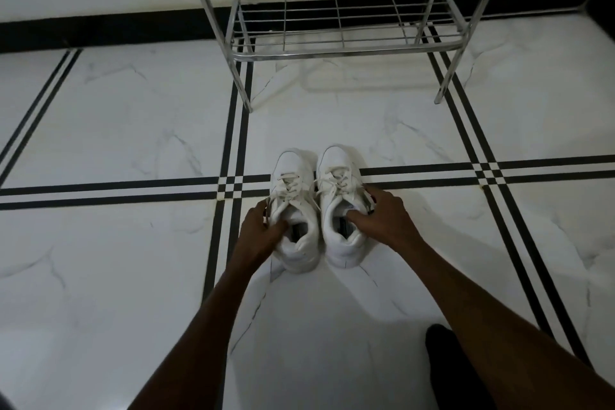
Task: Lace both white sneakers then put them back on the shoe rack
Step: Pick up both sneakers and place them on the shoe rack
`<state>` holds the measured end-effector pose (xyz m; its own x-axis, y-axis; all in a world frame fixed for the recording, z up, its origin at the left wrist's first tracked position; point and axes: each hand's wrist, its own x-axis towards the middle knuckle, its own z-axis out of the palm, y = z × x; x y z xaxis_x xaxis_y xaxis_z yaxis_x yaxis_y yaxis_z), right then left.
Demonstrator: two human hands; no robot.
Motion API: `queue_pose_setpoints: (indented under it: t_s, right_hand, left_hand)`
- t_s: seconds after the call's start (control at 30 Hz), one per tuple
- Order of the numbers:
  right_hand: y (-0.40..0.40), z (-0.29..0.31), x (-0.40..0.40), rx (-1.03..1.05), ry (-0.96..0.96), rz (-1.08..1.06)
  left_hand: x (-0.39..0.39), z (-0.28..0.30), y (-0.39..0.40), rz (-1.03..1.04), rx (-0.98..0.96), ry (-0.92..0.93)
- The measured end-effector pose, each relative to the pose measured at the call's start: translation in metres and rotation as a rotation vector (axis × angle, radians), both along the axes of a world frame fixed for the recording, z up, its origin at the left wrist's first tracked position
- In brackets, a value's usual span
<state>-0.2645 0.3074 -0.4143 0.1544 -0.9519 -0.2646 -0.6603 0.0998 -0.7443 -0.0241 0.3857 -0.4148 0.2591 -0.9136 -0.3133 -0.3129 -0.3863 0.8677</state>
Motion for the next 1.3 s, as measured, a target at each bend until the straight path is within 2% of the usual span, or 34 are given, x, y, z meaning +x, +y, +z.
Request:
queue_pose_setpoints:
  t_s: [0.2, 0.37, 0.57, 0.8, 0.97, 1.1, 1.3]
  right_hand:
    - [-0.007, -0.001, -0.004, -0.072, -0.043, -0.072]
    - [-0.021, 0.04, -0.011, -0.108, -0.083, -0.083]
    - [-0.03, 0.172, -0.026, -0.03, -0.152, -0.121]
    - [-0.063, 0.347, -0.055, -0.042, -0.107, -0.111]
    - [-0.109, 0.428, -0.061, -0.046, -0.119, -0.105]
    - [-0.163, 0.454, -0.048, -0.081, -0.123, -0.104]
    - [-0.253, 0.441, -0.013, -0.028, -0.129, -0.086]
  left_hand:
    - [-0.013, -0.008, -0.013, 0.018, -0.059, -0.137]
    - [-0.025, 0.038, -0.022, 0.071, -0.075, -0.176]
    - [-0.045, 0.169, -0.041, 0.066, -0.059, -0.223]
    - [-0.071, 0.334, -0.076, 0.035, -0.06, -0.192]
    - [-0.075, 0.411, -0.124, 0.019, -0.059, -0.215]
    - [-0.064, 0.436, -0.181, -0.007, -0.101, -0.22]
    - [-0.025, 0.419, -0.271, -0.031, -0.041, -0.196]
